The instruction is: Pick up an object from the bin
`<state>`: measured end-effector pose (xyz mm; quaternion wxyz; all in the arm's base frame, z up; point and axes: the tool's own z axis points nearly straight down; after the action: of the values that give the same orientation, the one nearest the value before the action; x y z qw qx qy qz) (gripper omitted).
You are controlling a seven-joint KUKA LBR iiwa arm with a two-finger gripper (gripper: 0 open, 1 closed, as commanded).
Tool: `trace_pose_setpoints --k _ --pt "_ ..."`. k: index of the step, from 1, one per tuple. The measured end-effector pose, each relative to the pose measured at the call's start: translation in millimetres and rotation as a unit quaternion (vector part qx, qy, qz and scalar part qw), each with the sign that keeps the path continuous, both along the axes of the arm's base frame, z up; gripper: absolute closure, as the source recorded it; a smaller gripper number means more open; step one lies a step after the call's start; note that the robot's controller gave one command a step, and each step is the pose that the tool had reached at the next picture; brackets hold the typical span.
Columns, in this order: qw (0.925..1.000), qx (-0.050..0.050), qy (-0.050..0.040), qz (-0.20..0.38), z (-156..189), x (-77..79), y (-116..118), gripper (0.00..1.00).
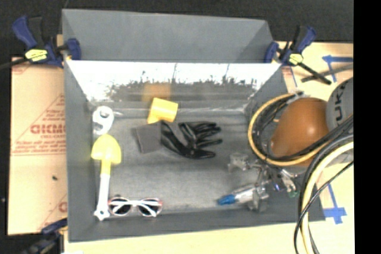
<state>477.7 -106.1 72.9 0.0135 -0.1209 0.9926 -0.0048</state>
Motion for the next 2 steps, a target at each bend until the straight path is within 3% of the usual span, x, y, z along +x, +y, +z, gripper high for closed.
trace_pose_setpoints --k 1,2 --pt "0.9997 0.003 0.0079 -0.022 -2.1 -3.0 1.9 1.0" --pt "0.9997 0.002 0.0079 -0.021 -2.1 -3.0 1.8 1.0"
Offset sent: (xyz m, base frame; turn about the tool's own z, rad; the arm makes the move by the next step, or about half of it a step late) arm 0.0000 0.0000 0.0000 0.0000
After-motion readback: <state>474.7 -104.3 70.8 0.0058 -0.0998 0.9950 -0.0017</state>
